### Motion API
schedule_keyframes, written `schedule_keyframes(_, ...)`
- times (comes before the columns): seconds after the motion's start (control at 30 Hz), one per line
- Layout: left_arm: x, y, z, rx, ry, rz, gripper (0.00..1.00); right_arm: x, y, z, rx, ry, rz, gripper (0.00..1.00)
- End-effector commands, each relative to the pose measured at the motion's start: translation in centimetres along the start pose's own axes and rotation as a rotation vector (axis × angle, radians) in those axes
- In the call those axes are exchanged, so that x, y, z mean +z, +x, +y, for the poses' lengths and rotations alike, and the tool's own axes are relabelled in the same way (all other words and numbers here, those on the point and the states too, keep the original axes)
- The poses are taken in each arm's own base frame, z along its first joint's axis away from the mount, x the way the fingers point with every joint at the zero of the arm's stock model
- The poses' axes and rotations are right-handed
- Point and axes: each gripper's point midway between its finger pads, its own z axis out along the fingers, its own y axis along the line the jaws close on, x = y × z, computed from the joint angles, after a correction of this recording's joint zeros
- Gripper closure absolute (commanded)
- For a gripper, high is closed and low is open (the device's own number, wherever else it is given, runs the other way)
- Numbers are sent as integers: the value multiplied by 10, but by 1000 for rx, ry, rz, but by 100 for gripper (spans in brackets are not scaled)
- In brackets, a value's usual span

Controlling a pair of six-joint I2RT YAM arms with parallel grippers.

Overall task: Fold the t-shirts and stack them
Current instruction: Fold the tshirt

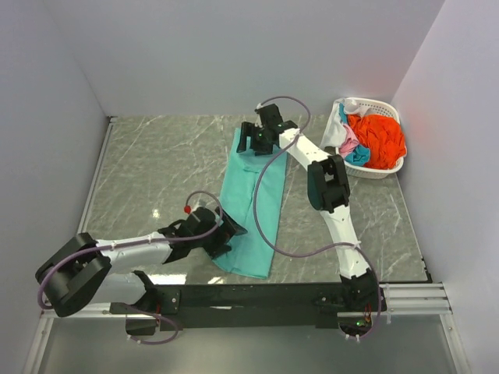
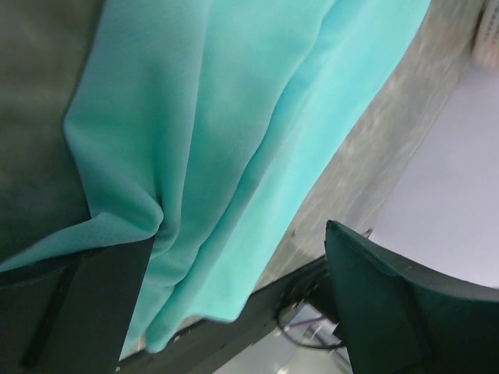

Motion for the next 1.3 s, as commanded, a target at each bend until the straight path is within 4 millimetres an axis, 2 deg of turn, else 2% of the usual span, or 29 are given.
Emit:
schedule_keyframes(0.0,3,22,40,15,-147,2,0,12,1,24,-20,-71,-8,13)
schedule_keyframes(0.07,8,37,26,63,-118,32,1,12,-1,30,-33,-86,-14,12)
schedule_keyframes(0.13,11,49,22,100,-127,54,0,12,-2,36,-46,-107,-20,12)
schedule_keyframes(0.2,14,56,12,129,-127,57,1,8,-4,41,-54,-124,-20,12)
schedule_keyframes(0.3,10,57,12,156,-176,41,0,-2,-8,46,-86,-114,-25,12)
schedule_keyframes(0.43,-3,52,-7,198,-157,-33,1,-32,-25,57,-136,-111,-66,12)
schedule_keyframes(0.5,-15,49,-15,216,-170,-57,1,-43,-26,57,-139,-92,-70,11)
schedule_keyframes(0.53,-19,47,-17,234,-171,-65,1,-55,-32,62,-147,-92,-89,11)
schedule_keyframes(0.57,-24,45,-27,241,-147,-76,0,-60,-35,62,-145,-75,-99,9)
schedule_keyframes(0.67,-38,43,-34,275,-126,-78,1,-87,-46,63,-152,-35,-137,7)
schedule_keyframes(0.7,-41,42,-29,282,-144,-79,0,-94,-46,65,-154,-30,-139,7)
schedule_keyframes(0.73,-44,41,-28,293,-144,-78,1,-112,-54,72,-160,-34,-170,7)
schedule_keyframes(0.8,-51,37,-25,296,-146,-90,1,-122,-51,73,-160,-21,-174,7)
schedule_keyframes(0.83,-53,36,-16,297,-167,-91,1,-141,-55,80,-167,-18,-204,7)
schedule_keyframes(0.9,-61,33,-14,288,-155,-98,0,-149,-43,74,-161,15,-186,7)
schedule_keyframes(0.93,-63,31,-2,284,-184,-101,1,-170,-41,84,-170,13,-208,7)
schedule_keyframes(0.97,-68,30,0,277,-178,-107,1,-167,-22,66,-157,80,-177,7)
schedule_keyframes(1.0,-71,27,6,269,-192,-115,1,-171,-13,62,-132,105,-181,7)
schedule_keyframes(1.03,-72,24,18,250,-216,-126,1,-198,-13,68,-115,112,-234,6)
schedule_keyframes(1.07,-78,23,22,246,-211,-127,1,-186,20,48,-88,163,-197,7)
schedule_keyframes(1.1,-80,23,28,243,-214,-122,0,-189,36,47,-30,156,-194,7)
schedule_keyframes(1.13,-82,22,37,229,-216,-120,1,-196,67,36,-2,156,-168,7)
schedule_keyframes(1.2,-83,25,45,222,-209,-98,1,-200,90,37,57,121,-171,7)
schedule_keyframes(1.23,-83,29,52,220,-204,-72,1,-206,113,29,72,128,-158,7)
schedule_keyframes(1.27,-82,34,50,221,-181,-52,1,-209,123,27,79,130,-157,7)
